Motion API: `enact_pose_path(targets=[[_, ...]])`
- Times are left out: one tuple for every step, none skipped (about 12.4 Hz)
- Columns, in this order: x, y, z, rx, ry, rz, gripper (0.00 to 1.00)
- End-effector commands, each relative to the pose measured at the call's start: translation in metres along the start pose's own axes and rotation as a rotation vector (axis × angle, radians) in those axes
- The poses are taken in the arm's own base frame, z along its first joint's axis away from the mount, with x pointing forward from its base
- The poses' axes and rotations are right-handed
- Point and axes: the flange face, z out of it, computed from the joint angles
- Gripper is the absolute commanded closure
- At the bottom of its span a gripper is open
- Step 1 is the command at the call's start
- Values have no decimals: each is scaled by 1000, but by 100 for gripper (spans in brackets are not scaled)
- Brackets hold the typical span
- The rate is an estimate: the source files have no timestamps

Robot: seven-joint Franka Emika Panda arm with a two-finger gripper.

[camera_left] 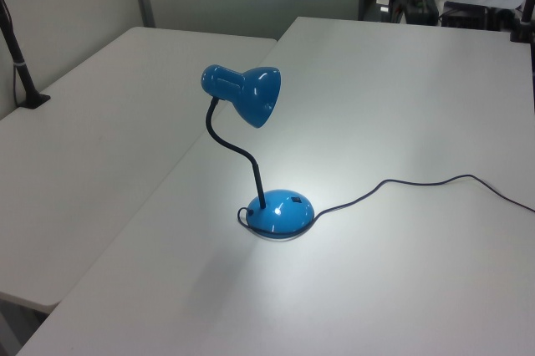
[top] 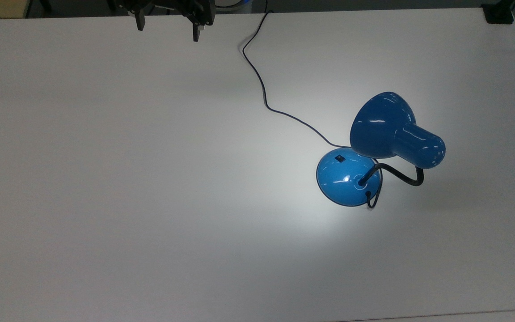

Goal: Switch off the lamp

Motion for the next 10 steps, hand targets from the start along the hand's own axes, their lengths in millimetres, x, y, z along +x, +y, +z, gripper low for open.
enact_pose_path(targets=[[-1,-1,-4,16,-21,-10,0],[-1,-1,-4,16,-21,-10,0],[-1,-2,-3,16,-23,-13,0],[-1,-1,-4,16,-21,-10,0],[0,-2,-3,19,-20,-10,0],[0,-2,-3,19,-22,-12,0],[1,-3,-2,19,-21,-16,0],[0,-3,-1,19,-24,-29,6],[0,-2,0,19,-26,-49,28],[0,-2,0,21,-24,-70,56]])
